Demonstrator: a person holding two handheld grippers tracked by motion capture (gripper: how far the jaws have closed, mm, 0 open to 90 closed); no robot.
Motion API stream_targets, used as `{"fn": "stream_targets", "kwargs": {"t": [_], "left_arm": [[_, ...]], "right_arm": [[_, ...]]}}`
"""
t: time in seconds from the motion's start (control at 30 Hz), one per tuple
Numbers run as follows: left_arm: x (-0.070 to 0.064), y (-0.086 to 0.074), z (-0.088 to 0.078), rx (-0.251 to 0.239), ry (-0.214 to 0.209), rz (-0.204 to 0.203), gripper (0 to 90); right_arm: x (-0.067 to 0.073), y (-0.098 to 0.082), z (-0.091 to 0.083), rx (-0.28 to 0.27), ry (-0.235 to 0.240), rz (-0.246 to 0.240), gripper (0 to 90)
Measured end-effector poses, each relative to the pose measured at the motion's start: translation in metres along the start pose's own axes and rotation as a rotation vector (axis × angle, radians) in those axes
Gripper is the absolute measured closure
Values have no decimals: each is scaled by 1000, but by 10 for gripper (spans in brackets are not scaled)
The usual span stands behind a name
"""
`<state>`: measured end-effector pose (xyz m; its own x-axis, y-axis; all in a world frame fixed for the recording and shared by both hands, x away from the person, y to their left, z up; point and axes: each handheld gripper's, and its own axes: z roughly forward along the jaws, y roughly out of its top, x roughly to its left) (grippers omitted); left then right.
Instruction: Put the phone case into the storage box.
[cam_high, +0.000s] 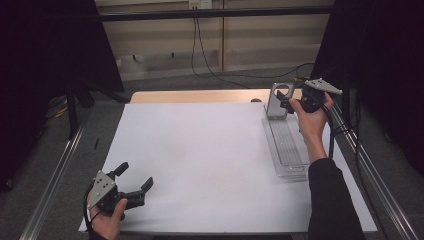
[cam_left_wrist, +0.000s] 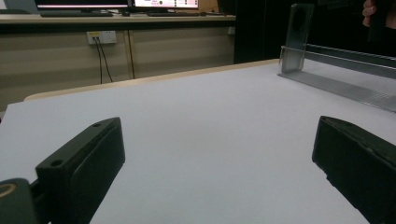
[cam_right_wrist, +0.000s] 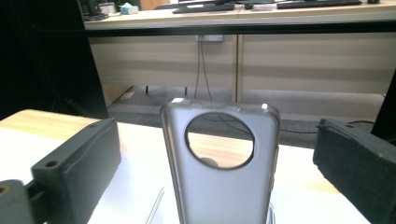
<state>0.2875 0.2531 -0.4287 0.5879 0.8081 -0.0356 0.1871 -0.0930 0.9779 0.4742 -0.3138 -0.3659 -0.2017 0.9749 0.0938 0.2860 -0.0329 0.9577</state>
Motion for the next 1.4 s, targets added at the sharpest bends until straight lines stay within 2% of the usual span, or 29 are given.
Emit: {"fn": "stream_targets", "kwargs": {"t": [0.17,0.33,0.5,0.6,0.7,0.73,0.8,0.87,1.0,1.17,1.4], "left_arm": [[-2,0,1,-2,11,9,24],[-2,0,2,-16,24,5,24],[-3,0,3,3,42,4,24],[-5,-1,4,15,24,-4,24],[-7,0,3,-5,34,-4,25],[-7,0,3,-13,21,-13,25],[-8,0,3,-15,23,-12,26],[-7,0,3,-11,24,-10,26],[-6,0,2,-11,27,-13,26],[-6,-1,2,-11,24,-5,26],[-7,0,1,-24,29,-13,26]], "right_arm": [[1,-2,-8,-1,7,18,0],[3,-4,-15,17,0,-19,0],[1,-4,-27,15,1,-39,6],[-1,-8,-32,4,9,-35,7],[-1,-13,-37,1,27,-40,7],[0,-13,-39,-1,30,-40,6],[2,-15,-45,-20,39,-56,7],[2,-16,-49,-23,50,-52,7],[5,-22,-56,-2,51,-54,0],[9,-29,-66,-6,72,-70,0],[15,-36,-84,-25,98,-59,0]]}}
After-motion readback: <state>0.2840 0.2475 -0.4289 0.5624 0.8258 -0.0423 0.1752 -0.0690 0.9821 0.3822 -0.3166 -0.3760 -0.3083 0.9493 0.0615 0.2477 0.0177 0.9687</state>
